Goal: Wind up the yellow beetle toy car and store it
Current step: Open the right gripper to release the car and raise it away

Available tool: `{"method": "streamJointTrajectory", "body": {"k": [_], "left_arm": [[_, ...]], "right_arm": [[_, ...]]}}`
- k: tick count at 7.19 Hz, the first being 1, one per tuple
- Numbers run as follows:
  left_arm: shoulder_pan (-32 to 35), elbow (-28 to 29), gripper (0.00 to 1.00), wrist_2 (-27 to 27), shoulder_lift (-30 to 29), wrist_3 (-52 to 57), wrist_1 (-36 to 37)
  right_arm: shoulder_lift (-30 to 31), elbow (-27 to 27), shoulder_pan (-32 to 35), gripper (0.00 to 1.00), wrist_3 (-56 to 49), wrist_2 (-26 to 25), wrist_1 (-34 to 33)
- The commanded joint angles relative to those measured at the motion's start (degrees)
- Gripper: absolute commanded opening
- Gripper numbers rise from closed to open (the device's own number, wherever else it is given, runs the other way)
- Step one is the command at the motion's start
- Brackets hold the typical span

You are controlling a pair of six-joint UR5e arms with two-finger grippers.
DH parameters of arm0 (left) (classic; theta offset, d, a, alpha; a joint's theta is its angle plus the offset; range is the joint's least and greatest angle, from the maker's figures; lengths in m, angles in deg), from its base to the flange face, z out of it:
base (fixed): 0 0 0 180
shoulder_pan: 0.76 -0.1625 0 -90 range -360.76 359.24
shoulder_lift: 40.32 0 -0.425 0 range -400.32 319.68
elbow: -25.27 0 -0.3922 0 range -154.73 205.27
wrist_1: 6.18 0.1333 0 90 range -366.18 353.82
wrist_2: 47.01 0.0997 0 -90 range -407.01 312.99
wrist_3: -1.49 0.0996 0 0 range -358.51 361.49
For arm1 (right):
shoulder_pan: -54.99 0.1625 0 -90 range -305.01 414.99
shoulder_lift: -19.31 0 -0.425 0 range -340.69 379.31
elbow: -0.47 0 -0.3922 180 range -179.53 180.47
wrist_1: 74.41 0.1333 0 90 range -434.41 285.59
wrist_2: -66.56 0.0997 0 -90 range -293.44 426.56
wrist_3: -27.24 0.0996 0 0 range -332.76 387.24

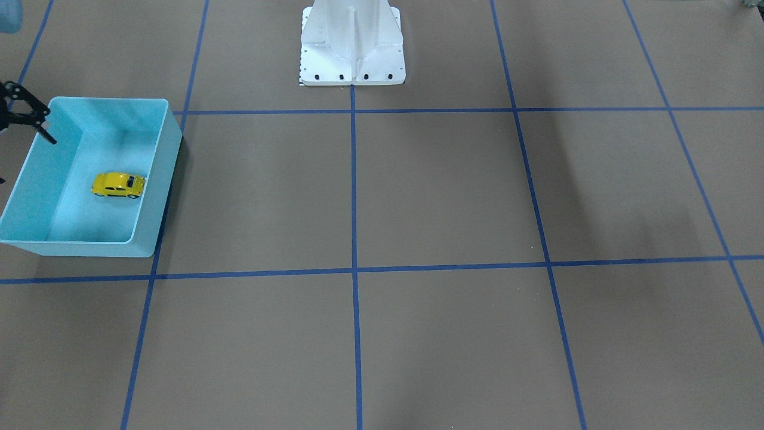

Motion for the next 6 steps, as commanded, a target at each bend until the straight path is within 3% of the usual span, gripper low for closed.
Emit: {"method": "streamJointTrajectory", "body": {"k": [1, 3, 6], "left_arm": [[0.0, 0.0, 1.0, 0.09, 0.09, 0.0, 0.0], [0.0, 0.09, 1.0, 0.09, 0.09, 0.0, 0.0], [0.0, 0.44, 1.0, 0.09, 0.0, 0.0, 0.0]], "right_arm": [[-0.72, 7.22, 8.89, 1.0, 4.31, 2.04, -9.98], [-1.42, 13.66, 11.46, 1.0, 10.27, 5.72, -10.89], [-1.07, 15.17, 11.73, 1.0, 10.91, 5.56, -10.28]]}}
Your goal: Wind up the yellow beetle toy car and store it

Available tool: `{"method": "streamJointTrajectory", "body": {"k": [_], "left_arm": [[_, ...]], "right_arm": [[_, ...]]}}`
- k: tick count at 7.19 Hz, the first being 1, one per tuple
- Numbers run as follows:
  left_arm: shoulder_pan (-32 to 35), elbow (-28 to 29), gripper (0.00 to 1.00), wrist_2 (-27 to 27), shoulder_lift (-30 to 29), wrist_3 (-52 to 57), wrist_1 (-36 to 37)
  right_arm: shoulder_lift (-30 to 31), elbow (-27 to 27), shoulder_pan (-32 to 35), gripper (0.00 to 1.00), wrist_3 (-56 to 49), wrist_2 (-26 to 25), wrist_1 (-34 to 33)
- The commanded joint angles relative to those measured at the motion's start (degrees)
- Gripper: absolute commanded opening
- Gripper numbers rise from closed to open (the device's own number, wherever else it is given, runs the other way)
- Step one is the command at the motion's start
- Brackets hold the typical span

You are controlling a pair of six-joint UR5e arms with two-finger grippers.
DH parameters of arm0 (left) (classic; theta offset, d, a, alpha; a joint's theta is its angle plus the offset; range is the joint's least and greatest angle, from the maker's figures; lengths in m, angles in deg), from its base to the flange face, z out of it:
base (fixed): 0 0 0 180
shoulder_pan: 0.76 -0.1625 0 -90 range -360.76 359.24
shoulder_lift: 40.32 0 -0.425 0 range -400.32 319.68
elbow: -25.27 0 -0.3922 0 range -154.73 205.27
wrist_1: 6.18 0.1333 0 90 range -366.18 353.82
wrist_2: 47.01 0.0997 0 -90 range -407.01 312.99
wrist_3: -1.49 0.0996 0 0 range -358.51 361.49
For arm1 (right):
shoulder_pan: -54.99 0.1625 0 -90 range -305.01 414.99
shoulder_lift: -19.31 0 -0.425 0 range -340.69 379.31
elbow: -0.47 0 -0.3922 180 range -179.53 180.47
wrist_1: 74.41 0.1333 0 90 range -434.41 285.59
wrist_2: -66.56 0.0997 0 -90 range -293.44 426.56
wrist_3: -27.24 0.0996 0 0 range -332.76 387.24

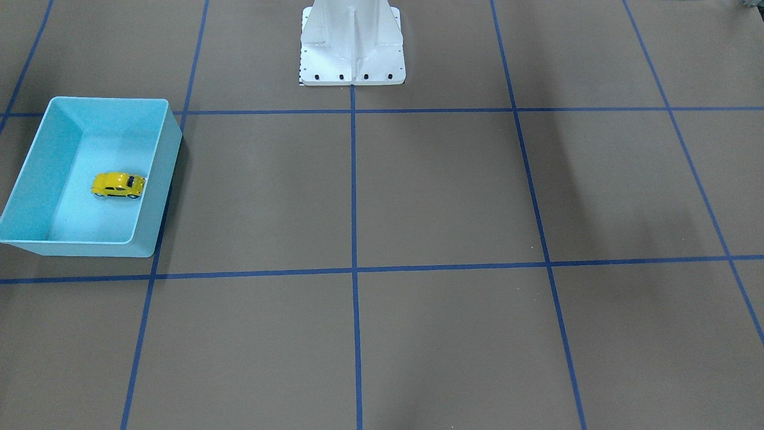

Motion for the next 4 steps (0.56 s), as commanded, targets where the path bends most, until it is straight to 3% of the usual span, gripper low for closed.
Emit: {"method": "streamJointTrajectory", "body": {"k": [1, 4], "left_arm": [[0.0, 0.24, 1.0, 0.0, 0.05, 0.0, 0.04], [0.0, 0.24, 1.0, 0.0, 0.05, 0.0, 0.13]], "right_arm": [[-0.49, 1.72, 0.05, 1.0, 0.54, 0.04, 0.18], [-0.57, 2.0, 0.05, 1.0, 0.46, -0.13, 0.18]]}}
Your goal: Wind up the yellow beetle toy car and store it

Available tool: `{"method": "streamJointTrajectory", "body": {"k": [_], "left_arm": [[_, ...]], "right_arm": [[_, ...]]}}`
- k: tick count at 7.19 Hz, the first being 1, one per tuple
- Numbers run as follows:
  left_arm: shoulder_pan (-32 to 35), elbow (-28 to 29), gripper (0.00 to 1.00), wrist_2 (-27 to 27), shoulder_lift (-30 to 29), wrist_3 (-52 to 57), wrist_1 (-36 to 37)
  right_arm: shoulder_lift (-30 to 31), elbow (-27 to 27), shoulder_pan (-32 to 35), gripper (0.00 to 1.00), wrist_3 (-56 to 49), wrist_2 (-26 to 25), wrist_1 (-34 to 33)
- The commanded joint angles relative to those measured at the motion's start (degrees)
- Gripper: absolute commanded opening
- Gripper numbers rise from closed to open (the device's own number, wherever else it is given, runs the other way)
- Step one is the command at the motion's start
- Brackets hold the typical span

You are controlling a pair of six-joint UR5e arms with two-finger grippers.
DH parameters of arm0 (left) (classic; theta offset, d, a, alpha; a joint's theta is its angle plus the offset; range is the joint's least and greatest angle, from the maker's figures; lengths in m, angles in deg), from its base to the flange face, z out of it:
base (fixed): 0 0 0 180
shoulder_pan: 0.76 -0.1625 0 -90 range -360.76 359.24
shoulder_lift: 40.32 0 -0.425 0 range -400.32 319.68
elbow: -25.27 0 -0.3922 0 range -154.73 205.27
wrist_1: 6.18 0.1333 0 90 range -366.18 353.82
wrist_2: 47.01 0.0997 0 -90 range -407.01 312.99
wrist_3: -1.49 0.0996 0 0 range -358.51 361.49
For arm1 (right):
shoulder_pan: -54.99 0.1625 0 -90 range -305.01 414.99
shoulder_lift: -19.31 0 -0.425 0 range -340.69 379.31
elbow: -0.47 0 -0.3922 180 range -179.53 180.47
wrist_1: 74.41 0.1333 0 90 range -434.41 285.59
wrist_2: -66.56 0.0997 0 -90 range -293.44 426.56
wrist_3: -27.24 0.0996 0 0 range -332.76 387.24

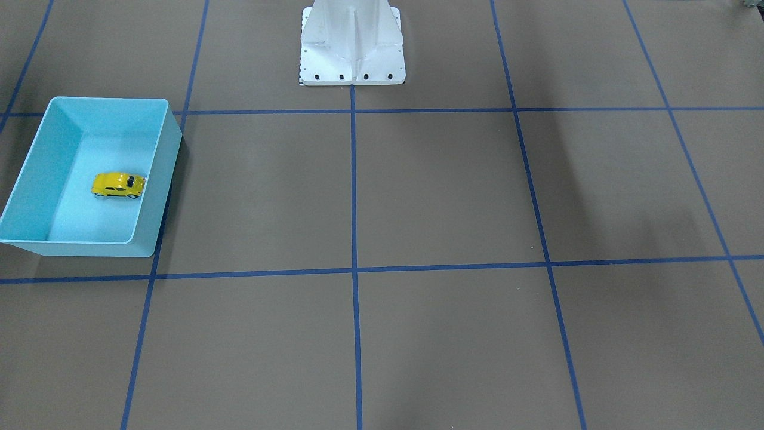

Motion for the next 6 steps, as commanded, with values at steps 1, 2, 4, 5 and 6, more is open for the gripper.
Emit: {"method": "streamJointTrajectory", "body": {"k": [1, 2, 4, 5, 6], "left_arm": [[0.0, 0.03, 1.0, 0.0, 0.01, 0.0, 0.01], [0.0, 0.03, 1.0, 0.09, 0.09, 0.0, 0.1], [0.0, 0.03, 1.0, 1.57, 0.01, 0.0, 0.01], [0.0, 0.64, 1.0, 1.76, 0.01, 0.0, -0.07], [0.0, 0.73, 1.0, 1.76, 0.01, 0.0, -0.08]], "right_arm": [[-0.08, 0.11, 0.0, 1.0, 0.0, -0.02, 0.01], [-0.17, 0.02, 0.0, 1.0, 0.0, -0.02, 0.09], [-0.17, 0.02, 0.0, 1.0, 0.09, -0.02, 0.09], [-0.17, 0.02, 0.0, 1.0, 0.09, -0.02, 0.01], [-0.17, 0.11, 0.0, 1.0, 0.09, -0.02, 0.01]]}}
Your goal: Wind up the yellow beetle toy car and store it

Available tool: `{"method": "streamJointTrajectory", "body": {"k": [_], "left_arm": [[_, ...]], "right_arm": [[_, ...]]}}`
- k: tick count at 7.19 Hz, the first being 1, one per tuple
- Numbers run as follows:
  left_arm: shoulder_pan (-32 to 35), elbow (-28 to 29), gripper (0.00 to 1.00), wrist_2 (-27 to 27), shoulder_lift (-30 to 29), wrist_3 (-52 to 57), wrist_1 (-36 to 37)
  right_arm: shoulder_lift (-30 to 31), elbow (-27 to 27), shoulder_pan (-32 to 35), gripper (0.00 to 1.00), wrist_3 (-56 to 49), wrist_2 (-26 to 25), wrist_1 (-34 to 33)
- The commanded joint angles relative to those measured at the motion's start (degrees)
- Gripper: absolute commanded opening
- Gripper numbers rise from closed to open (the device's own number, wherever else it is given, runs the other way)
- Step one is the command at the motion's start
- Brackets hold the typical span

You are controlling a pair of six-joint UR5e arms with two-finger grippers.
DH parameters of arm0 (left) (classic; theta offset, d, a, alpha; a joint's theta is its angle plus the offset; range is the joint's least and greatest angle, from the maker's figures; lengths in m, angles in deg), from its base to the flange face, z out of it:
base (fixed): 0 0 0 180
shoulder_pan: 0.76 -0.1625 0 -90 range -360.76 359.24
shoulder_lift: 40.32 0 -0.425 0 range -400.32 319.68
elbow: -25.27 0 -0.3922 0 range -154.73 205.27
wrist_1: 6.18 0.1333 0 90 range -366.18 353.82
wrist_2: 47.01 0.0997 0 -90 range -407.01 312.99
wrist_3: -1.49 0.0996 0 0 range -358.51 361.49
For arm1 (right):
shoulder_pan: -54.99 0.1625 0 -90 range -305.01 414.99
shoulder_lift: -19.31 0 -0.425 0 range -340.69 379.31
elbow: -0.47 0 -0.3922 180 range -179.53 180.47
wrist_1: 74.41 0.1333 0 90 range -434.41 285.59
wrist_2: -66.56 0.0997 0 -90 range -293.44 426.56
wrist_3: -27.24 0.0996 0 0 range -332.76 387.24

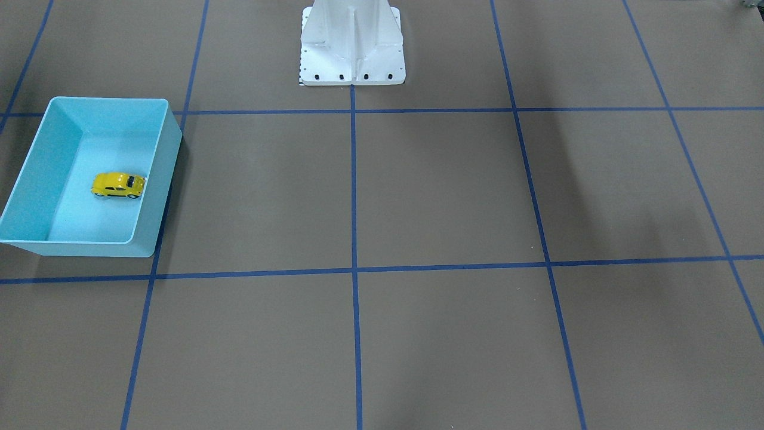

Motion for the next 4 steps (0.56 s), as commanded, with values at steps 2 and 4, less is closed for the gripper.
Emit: {"method": "streamJointTrajectory", "body": {"k": [2, 4], "left_arm": [[0.0, 0.35, 1.0, 0.2, -0.01, 0.0, -0.04], [0.0, 1.14, 1.0, 0.28, -0.01, -0.09, -0.3]], "right_arm": [[0.0, -0.03, 0.0, 1.0, 0.0, 0.0, -0.02], [0.0, -0.03, 0.0, 1.0, 0.0, 0.0, -0.02]]}}
